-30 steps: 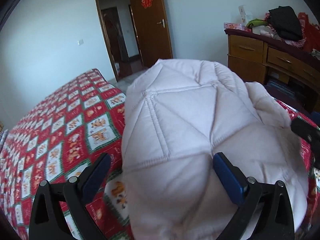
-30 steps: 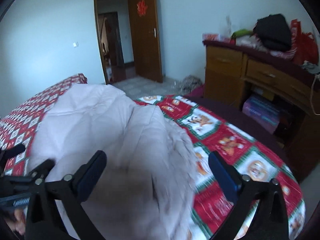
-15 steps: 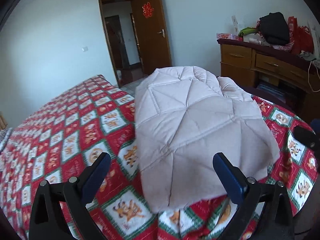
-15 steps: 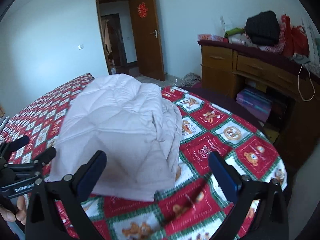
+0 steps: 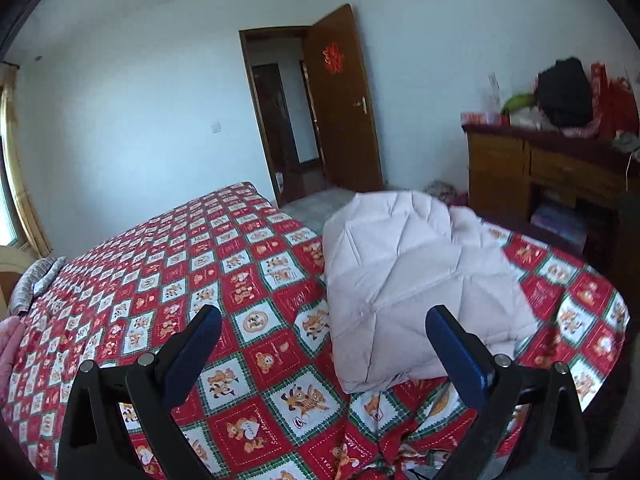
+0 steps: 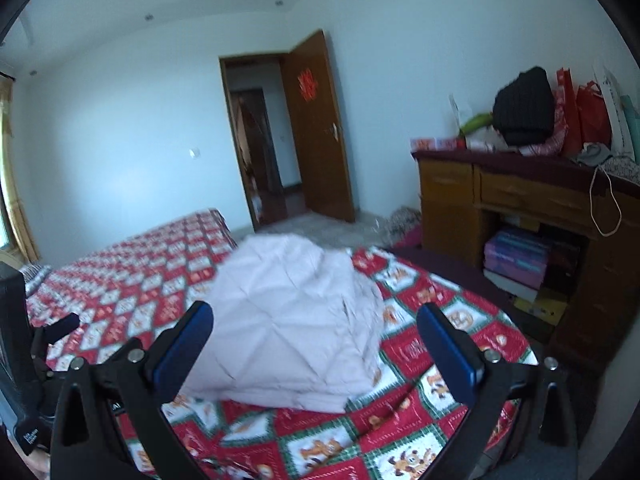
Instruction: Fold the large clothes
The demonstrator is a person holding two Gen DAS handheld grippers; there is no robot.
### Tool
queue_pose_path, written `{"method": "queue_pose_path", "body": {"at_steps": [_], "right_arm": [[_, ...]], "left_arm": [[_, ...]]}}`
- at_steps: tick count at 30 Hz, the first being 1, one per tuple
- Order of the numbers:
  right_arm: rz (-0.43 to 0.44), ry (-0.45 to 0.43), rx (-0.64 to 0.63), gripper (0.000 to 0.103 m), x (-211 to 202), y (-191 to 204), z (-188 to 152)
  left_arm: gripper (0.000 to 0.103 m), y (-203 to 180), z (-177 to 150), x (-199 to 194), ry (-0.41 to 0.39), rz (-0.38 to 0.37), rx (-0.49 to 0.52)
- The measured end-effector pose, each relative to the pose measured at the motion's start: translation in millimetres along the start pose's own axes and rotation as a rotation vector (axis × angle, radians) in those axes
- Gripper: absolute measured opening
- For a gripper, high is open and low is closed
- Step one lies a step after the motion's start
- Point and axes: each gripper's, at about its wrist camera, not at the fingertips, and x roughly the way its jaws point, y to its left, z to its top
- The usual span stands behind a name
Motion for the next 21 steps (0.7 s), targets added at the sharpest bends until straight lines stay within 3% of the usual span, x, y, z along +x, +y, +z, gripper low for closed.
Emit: {"method": "queue_pose_path", "body": {"at_steps": [8,13,21], "right_arm": [[0.017,-0.136,-0.068,0.103,-27,25,8],[0.027,-0.142,-0.093,0.103,-26,33,5],[0.032,-0.153,-0.08,0.103,-29,32,3]], "left_arm": [[0.102,20,12,-38,-0.037,-0.028,-0.09],[0.102,33,15,-55,-0.101,0.02,-0.126],[0.102,39,14,-56,-0.092,0.014,-0.151]]}}
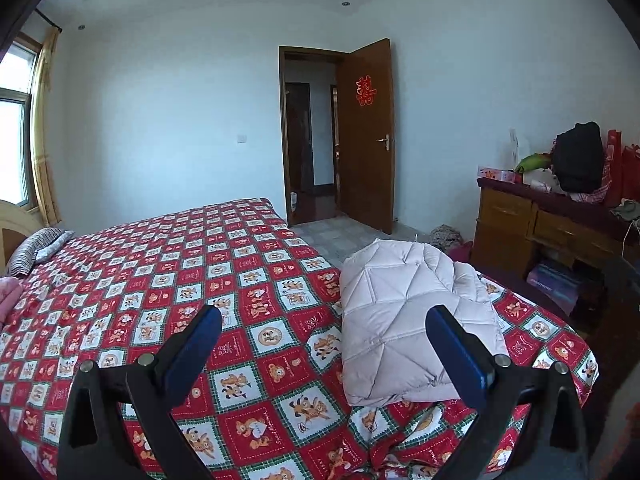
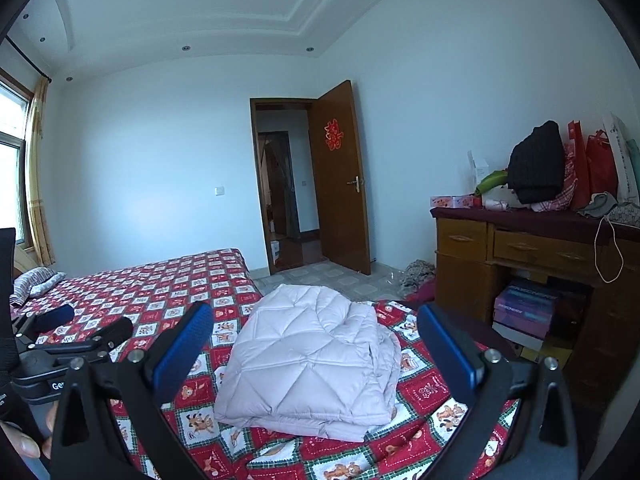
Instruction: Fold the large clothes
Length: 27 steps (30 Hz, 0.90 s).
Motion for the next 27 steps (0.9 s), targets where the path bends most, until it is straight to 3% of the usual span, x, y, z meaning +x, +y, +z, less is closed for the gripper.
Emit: {"method": "queue_pose_path", "body": {"at_steps": [27], "right_arm": [[-0.003,0.001,-0.003,0.103,1.0,1.1,1.4]], "left_arm": [[0.102,-5.6,-2.6,-2.3,-0.006,-0.01,0.014]]}}
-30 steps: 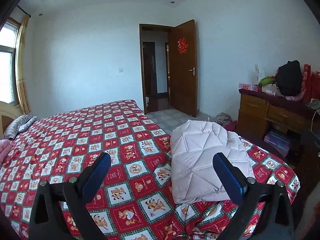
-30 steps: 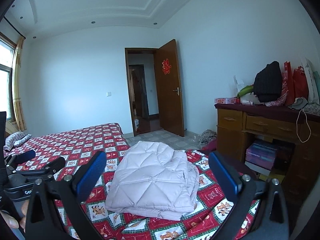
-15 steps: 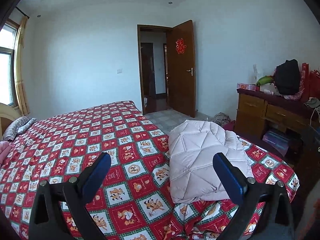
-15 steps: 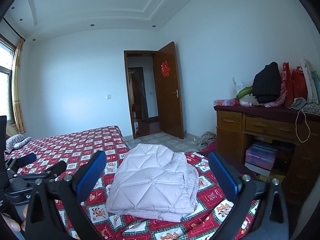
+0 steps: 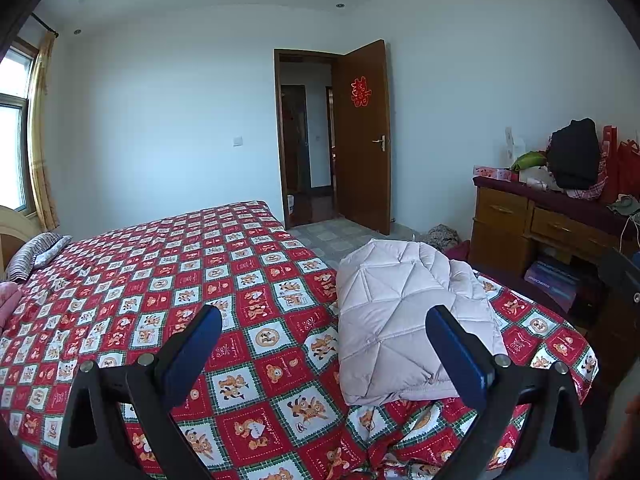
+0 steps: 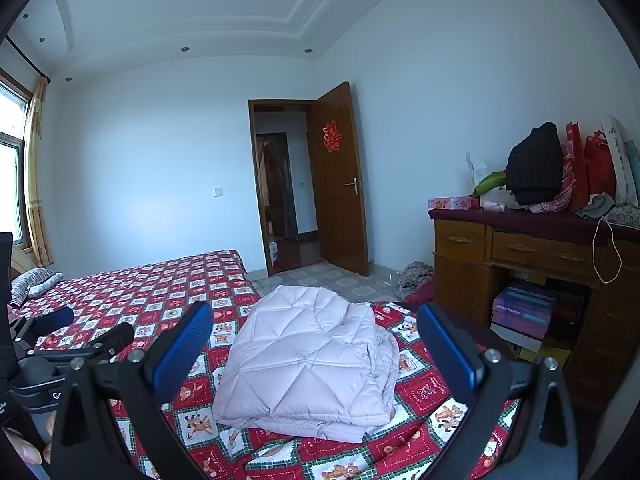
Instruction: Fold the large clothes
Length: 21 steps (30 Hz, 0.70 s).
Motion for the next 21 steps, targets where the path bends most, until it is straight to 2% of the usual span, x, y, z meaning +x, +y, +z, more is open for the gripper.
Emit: {"method": "queue_pose_path", "body": {"at_steps": [21], "right_arm": [[0.002,0.01,0.007,0.103,-1.4,2.3,-1.8]], "left_arm": [[0.102,-0.5,-0.2,1.0,0.004,0.001,0.001]]}}
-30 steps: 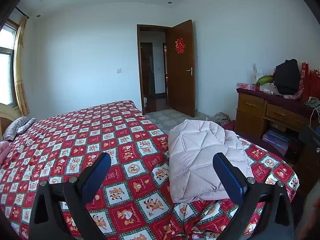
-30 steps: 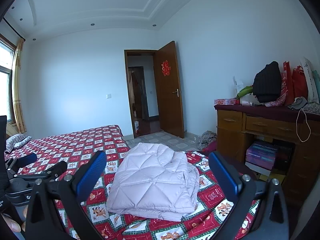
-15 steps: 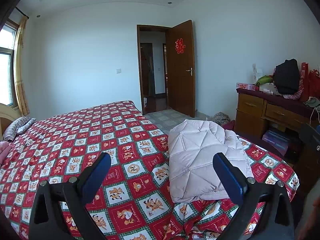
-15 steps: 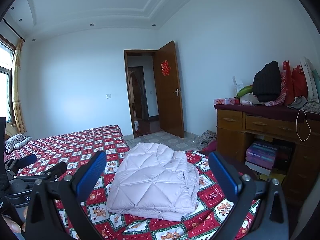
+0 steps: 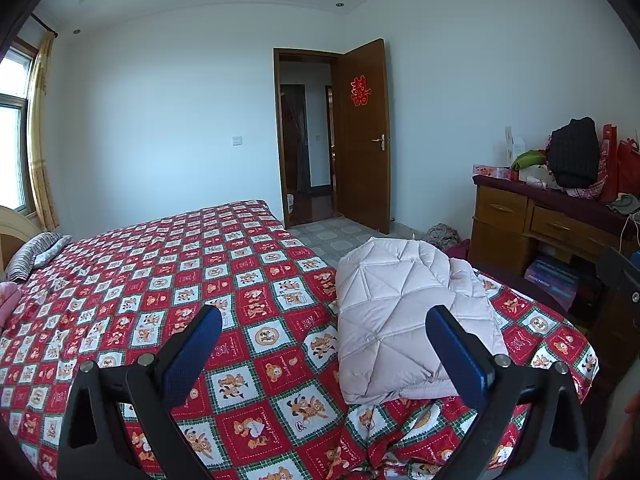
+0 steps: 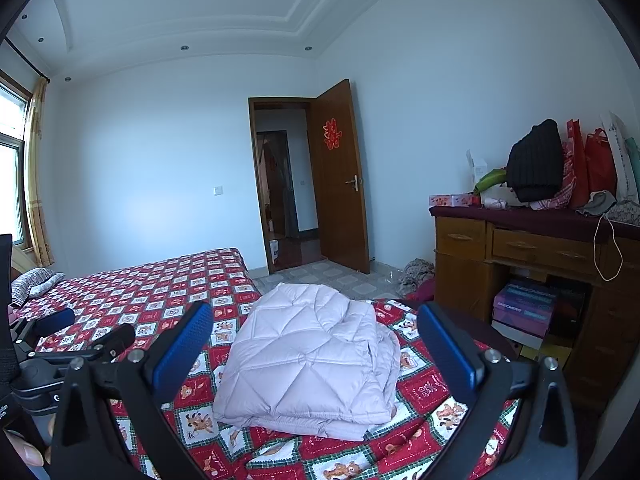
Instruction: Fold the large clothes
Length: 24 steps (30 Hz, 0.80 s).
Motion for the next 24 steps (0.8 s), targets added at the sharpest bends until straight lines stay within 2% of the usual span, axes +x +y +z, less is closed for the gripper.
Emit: {"method": "queue_pose_path", "body": {"at_steps": [24], "right_arm": [[-0.004,-0.005,0.002,0.103,-0.9,-1.4,0.9]], "left_arm": [[0.102,-0.7,-1.3,1.2,0.001,0.013,0.004]]}}
